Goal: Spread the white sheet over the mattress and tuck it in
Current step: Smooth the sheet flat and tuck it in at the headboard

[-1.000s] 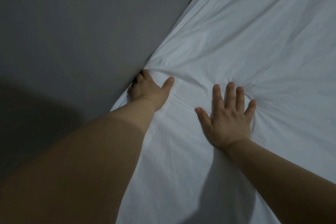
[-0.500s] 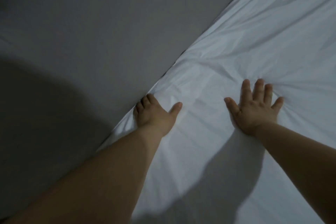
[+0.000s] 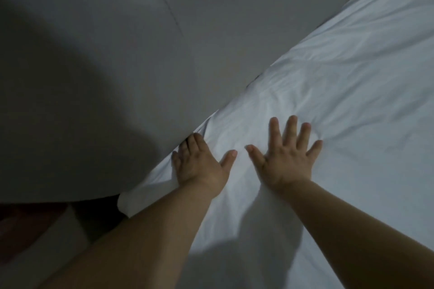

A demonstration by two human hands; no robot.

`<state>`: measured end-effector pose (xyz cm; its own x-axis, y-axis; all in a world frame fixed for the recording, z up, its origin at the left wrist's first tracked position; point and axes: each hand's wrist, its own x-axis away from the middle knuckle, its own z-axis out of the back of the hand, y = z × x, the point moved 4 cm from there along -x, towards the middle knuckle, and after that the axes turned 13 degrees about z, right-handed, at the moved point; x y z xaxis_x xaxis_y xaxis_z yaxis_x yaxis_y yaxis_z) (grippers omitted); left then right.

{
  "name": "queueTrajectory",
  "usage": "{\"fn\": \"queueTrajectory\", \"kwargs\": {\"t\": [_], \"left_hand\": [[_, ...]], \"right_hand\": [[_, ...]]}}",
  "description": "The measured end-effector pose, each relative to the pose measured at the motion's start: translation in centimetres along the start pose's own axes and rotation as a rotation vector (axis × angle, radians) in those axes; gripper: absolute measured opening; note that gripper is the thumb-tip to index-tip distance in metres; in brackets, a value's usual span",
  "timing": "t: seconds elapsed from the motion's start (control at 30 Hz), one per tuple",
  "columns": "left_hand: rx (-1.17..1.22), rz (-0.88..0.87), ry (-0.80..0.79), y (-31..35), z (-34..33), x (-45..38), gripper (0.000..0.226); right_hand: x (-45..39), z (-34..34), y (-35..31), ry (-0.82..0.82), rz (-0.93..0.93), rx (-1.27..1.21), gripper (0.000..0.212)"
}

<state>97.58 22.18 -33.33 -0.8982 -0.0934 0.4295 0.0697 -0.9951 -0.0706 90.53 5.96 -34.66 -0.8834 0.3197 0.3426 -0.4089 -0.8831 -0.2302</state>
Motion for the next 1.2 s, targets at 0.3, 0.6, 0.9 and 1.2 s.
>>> {"fn": "queueTrajectory", "kwargs": {"t": [0.3,0.6,0.9,1.2], "left_hand": [[0.094,-0.089,0.003,-1.6,1.2,-0.9,0.093],[0.116,0.030,-0.096,-9.7,-0.8,1.7,0.099],[0.163,-0.314,-0.090,0.0,1.1,4.8,0.071],[0.064,-0.517,-0.027,19.7,2.2,-2.3,0.074]], "right_hand": [[-1.0,0.4,0.5,-0.098,-0.010,0.047,0.089],[-1.0,0.6,0.1,-0.159,-0.038,0.099,0.092],[-0.6,2.8,2.6,0.133,0.033,-0.010,0.086],[-2.2,3.0,9.4,0.048,-0.147,0.057,0.095]]}}
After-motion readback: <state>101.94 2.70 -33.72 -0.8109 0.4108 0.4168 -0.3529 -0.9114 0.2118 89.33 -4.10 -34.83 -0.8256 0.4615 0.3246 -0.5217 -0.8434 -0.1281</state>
